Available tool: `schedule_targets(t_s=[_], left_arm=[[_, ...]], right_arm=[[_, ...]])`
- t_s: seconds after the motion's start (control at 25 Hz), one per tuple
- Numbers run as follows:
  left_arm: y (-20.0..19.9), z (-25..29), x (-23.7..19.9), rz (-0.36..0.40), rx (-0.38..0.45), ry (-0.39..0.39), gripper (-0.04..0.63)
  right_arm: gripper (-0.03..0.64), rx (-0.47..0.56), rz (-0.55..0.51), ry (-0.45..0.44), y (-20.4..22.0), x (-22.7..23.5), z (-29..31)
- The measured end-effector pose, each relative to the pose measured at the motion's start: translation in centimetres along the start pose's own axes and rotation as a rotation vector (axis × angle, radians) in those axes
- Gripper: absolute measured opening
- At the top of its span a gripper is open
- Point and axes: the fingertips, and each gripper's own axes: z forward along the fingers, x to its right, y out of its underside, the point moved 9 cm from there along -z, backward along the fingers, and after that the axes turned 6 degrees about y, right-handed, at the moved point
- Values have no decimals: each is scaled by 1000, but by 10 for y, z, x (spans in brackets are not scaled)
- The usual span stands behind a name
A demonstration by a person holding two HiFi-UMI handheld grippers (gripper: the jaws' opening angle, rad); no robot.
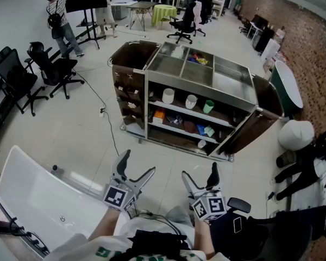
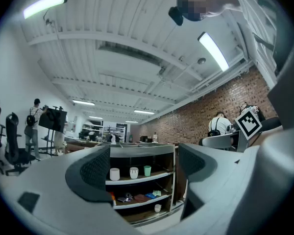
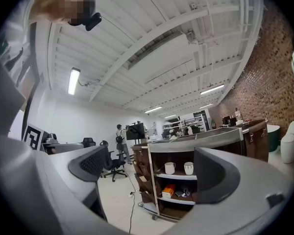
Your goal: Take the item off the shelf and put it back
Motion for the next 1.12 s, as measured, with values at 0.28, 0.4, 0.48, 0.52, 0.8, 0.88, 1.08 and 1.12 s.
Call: schedule_targets(t_s=[0.28,0.4,0.48,0.52,0.8,0.88,1.08,1.12], left_arm=[[10,35,-14,-37,17,1,423],[13,63,-20,-44,11,-22,423],[20,86,-22,-40,4,-40,423],[24,99,-24,-28,3,-50,423],[12,197,-33,-15,53,-88,423],[8,224,-31,-6,67,-94,423],[11,267,-20,-22,61,-110,423],[13,273,-18,-21,57,-109,423]], right_arm=[[578,-14,13,10,4,26,28],[578,-1,-14,-53,9,42,60],[578,12,-63,-104,8,55,82],[578,18,-77,-123,6,64,94],[578,61,-7,-143,-15,141,164],[578,65,3,-144,-19,163,177],[578,32,33,-149,-19,203,196],[578,28,43,-146,-18,209,199]])
